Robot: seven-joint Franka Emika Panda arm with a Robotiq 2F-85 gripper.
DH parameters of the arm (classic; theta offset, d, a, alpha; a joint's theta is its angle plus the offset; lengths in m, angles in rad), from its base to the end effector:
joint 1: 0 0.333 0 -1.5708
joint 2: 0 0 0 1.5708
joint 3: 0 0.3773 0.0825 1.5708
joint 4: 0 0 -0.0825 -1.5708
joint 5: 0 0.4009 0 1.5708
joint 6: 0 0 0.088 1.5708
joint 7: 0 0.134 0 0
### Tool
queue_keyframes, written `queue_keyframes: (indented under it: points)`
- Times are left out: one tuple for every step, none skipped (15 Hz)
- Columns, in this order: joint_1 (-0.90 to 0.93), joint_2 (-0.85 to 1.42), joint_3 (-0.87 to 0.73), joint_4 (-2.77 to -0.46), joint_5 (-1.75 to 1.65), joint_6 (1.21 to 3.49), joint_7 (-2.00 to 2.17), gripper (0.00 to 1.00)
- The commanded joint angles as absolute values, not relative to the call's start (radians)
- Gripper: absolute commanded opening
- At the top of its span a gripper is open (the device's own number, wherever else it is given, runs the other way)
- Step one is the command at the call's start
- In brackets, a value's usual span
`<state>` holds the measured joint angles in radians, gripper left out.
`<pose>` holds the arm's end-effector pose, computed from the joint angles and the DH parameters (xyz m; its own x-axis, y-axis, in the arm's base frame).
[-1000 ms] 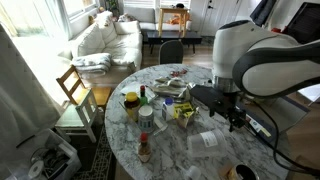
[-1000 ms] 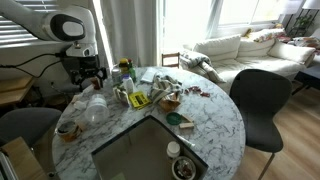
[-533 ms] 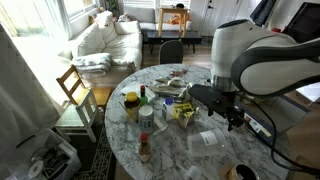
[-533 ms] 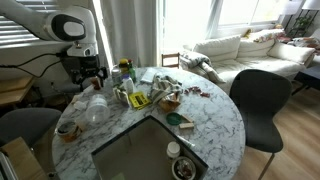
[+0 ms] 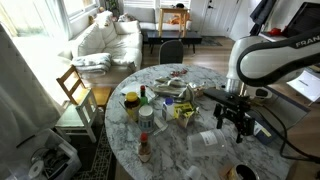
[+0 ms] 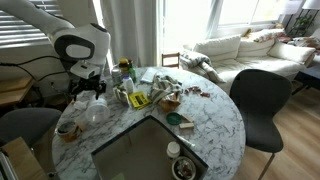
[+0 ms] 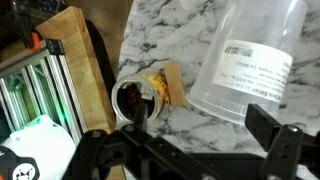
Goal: Remote the plastic cup and silver cup from the clear case and put them in an upright position
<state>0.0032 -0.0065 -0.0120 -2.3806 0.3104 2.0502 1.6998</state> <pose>0.4614 0.0199 0.3272 -0.3460 -0.9232 -0.1675 -0.8938 0.2701 0.3581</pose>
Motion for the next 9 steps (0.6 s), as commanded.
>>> queue_keyframes:
  points:
    - [-0.037, -0.033, -0.045, -2.475, 0.463, 2.077, 1.628, 1.00]
    - [-0.047, -0.036, -0.053, -2.500, 0.481, 2.093, 1.637, 1.00]
    - [-0.055, -0.040, -0.059, -2.520, 0.499, 2.107, 1.642, 1.00]
    - [-0.062, -0.039, -0.064, -2.536, 0.522, 2.128, 1.639, 1.00]
    - [-0.066, -0.033, -0.067, -2.548, 0.550, 2.159, 1.630, 1.00]
    - [-0.068, -0.021, -0.069, -2.554, 0.603, 2.183, 1.617, 1.00]
    - [-0.071, -0.010, -0.071, -2.563, 0.646, 2.213, 1.605, 1.00]
    - [-0.072, 0.002, -0.071, -2.569, 0.720, 2.242, 1.581, 1.00]
    - [-0.073, 0.012, -0.070, -2.575, 0.782, 2.268, 1.563, 1.00]
